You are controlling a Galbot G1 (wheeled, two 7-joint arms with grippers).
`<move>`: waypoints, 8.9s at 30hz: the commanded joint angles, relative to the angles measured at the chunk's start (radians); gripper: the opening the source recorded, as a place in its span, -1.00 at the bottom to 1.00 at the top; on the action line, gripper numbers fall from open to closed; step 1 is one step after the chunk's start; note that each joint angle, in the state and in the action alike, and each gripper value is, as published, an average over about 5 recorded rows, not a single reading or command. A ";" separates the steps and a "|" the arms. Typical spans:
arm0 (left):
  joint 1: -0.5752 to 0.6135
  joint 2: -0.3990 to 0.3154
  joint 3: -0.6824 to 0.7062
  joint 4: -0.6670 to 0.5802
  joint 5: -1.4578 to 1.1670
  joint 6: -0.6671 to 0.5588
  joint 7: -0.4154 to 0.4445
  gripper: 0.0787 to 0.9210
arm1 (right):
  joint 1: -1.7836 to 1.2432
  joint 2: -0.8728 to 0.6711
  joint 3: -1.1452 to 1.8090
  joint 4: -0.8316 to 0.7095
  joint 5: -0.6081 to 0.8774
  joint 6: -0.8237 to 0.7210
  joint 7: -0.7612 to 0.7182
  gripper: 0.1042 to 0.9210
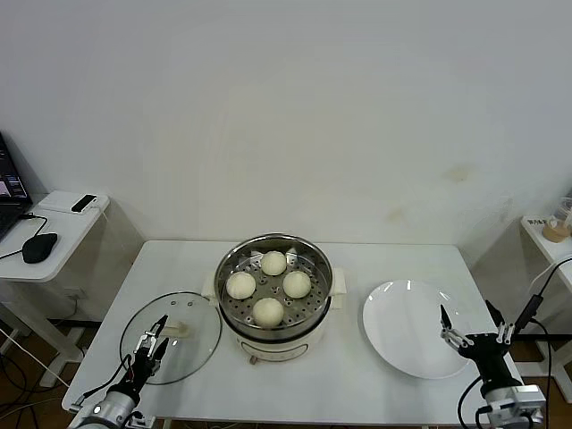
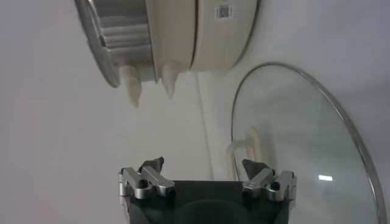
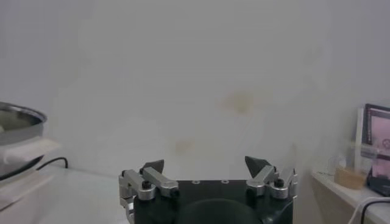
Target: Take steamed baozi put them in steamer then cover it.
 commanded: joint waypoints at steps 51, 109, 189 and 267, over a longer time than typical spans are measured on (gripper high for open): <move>-0.172 -0.030 0.036 0.170 -0.070 0.008 -0.086 -0.80 | -0.018 0.018 -0.049 0.020 -0.029 -0.007 -0.013 0.76; -0.540 0.021 0.467 -0.325 -0.113 0.574 0.328 -0.87 | 0.045 0.054 -0.175 0.020 -0.323 -0.032 -0.096 0.76; -0.430 -0.386 0.552 -0.215 0.255 0.570 0.400 -0.64 | 0.047 0.062 -0.221 -0.026 -0.393 -0.025 -0.113 0.76; 0.296 -0.308 -0.060 -0.432 -1.395 0.075 0.026 0.77 | -0.019 0.023 -0.244 -0.060 -0.191 0.033 -0.045 0.76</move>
